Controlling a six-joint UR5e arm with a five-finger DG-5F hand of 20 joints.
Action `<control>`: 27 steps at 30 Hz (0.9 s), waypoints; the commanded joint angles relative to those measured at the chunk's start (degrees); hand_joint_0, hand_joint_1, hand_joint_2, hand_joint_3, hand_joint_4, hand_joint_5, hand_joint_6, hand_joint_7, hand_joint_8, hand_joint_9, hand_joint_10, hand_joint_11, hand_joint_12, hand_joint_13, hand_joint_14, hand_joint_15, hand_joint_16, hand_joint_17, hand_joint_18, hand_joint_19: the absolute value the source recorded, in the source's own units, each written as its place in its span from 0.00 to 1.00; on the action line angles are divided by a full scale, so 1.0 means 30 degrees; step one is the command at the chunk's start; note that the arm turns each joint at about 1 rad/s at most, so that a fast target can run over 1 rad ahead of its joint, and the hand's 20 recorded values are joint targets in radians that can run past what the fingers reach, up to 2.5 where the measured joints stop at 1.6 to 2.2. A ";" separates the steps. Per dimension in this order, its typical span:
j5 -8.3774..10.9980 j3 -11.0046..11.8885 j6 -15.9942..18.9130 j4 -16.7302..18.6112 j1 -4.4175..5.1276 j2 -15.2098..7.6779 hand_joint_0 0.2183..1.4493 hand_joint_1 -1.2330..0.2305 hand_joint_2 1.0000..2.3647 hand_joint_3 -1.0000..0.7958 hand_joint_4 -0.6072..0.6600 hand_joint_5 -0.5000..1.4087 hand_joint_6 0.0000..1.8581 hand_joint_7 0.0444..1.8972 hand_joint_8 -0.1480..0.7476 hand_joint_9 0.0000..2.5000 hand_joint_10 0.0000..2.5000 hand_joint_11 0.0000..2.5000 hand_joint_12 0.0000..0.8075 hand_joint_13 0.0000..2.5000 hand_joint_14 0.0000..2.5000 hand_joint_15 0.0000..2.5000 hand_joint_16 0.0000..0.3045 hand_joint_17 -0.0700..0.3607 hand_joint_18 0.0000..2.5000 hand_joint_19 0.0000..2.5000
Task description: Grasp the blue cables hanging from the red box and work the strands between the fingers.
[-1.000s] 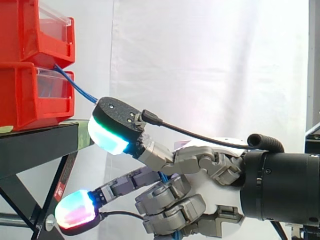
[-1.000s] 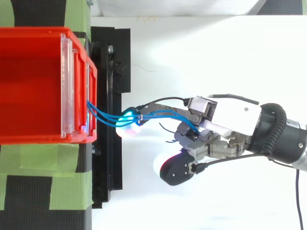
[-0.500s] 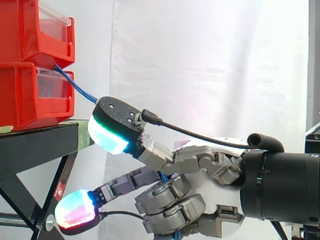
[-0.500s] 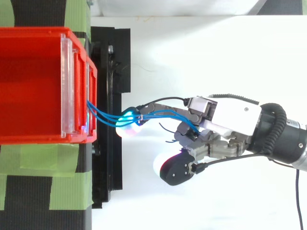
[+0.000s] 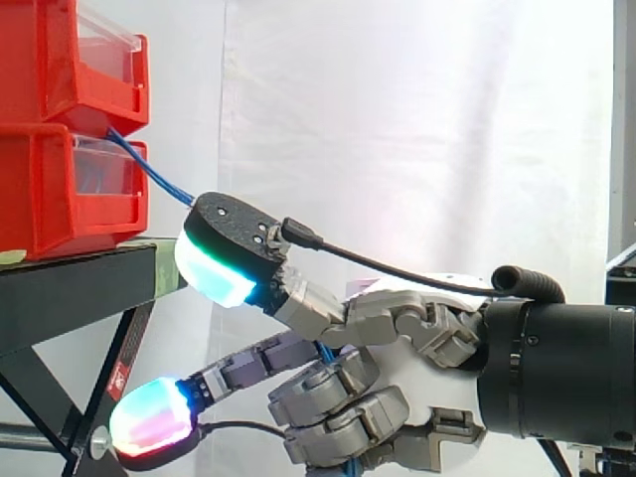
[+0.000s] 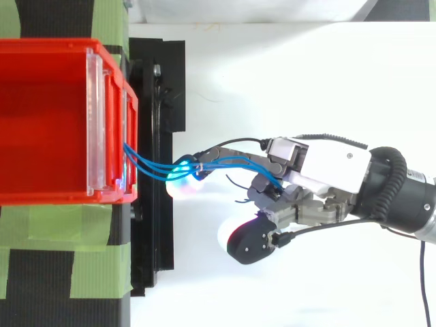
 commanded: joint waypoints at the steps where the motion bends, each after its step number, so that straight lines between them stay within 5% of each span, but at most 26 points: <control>1: -0.0020 0.0001 0.0000 0.0000 -0.0003 0.0008 0.36 0.52 0.00 0.00 0.75 0.29 0.01 0.48 0.72 0.75 1.00 1.00 0.87 0.83 1.00 0.69 0.94 0.66 1.00 0.29; 22: 0.0039 0.0001 0.0293 -0.0264 -0.0003 0.0213 0.37 0.50 0.00 0.00 0.70 0.29 0.01 0.53 0.72 0.75 1.00 1.00 0.87 0.83 1.00 0.69 0.94 0.66 1.00 0.29; 27: 0.0068 0.0851 0.0557 -0.0557 -0.0121 0.0213 0.37 0.50 0.00 0.00 0.70 0.29 0.01 0.53 0.72 0.75 1.00 1.00 0.87 0.83 1.00 0.69 0.94 0.66 1.00 0.29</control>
